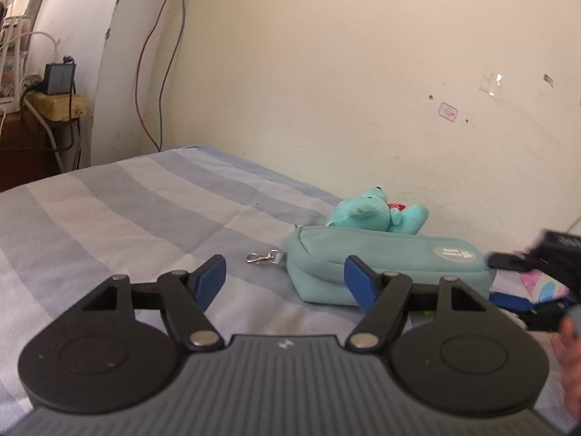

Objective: Organize objects
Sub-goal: 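Grasp the teal pencil case with both tools and lift it toward the tin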

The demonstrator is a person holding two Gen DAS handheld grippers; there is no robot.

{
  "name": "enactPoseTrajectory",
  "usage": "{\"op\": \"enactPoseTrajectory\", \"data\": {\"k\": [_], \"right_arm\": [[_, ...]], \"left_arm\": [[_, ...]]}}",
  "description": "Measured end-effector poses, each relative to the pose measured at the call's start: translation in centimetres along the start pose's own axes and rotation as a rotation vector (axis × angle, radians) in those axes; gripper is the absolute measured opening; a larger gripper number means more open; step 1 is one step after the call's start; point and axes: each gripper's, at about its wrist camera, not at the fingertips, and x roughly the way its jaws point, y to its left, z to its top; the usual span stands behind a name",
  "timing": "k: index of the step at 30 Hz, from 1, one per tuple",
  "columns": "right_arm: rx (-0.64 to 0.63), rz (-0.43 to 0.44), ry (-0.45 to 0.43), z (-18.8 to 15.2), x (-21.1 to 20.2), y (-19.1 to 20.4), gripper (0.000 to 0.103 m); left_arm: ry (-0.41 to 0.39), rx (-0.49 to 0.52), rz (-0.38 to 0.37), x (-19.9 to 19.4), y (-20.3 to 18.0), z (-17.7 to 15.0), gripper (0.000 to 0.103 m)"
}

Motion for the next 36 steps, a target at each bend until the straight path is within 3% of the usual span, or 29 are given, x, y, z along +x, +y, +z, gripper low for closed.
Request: {"op": "enactPoseTrajectory", "data": {"k": [1,4,9,12,15,19,21,24,27,28,30,33,36], "right_arm": [[0.021,0.005,0.010,0.1,0.7,-0.2,0.048],[0.033,-0.007,0.015,-0.1,1.0,-0.2,0.035],[-0.017,-0.024,0.013,-2.2,-3.3,-0.7,0.032],[-0.012,-0.030,0.002,-4.2,-8.5,-2.7,0.032],[0.025,-0.052,-0.029,-6.5,-14.4,-5.8,0.032],[0.088,-0.112,-0.127,-10.0,-22.5,-10.1,0.032],[0.132,-0.129,-0.174,-12.1,-26.0,-11.9,0.033],[0.129,-0.129,-0.221,-14.3,-29.4,-13.3,0.040],[0.011,-0.217,-0.278,-15.4,-31.1,-12.7,0.057],[-0.035,-0.243,-0.294,-15.5,-31.3,-12.3,0.058],[-0.133,-0.254,-0.291,-15.7,-31.1,-11.2,0.061],[-0.229,-0.300,-0.294,-16.1,-30.1,-9.8,0.082],[-0.352,-0.372,-0.285,-16.7,-28.5,-8.6,0.083]], "left_arm": [[-0.007,0.010,0.000,-0.4,-0.2,0.0,0.075],[-0.019,0.029,0.000,-0.4,-0.2,-0.2,0.075],[-0.018,-0.013,-0.047,-0.7,1.0,-0.4,0.077],[-0.013,-0.035,-0.100,-0.5,1.5,-0.3,0.081],[-0.010,0.006,-0.138,-0.6,0.7,-0.5,0.081],[0.034,0.113,-0.251,-1.3,-1.9,-1.2,0.080],[0.090,0.095,-0.352,-2.1,-3.3,-1.7,0.080],[0.195,0.087,-0.535,-3.6,-6.8,-3.2,0.080],[0.319,0.114,-0.659,-4.4,-11.0,-4.7,0.080],[0.347,0.124,-0.684,-4.5,-12.1,-4.9,0.081],[0.386,0.154,-0.693,-4.4,-14.0,-5.2,0.082],[0.457,0.173,-0.677,-3.3,-15.9,-5.9,0.087],[0.538,0.157,-0.689,-1.8,-16.8,-6.7,0.086]]}}
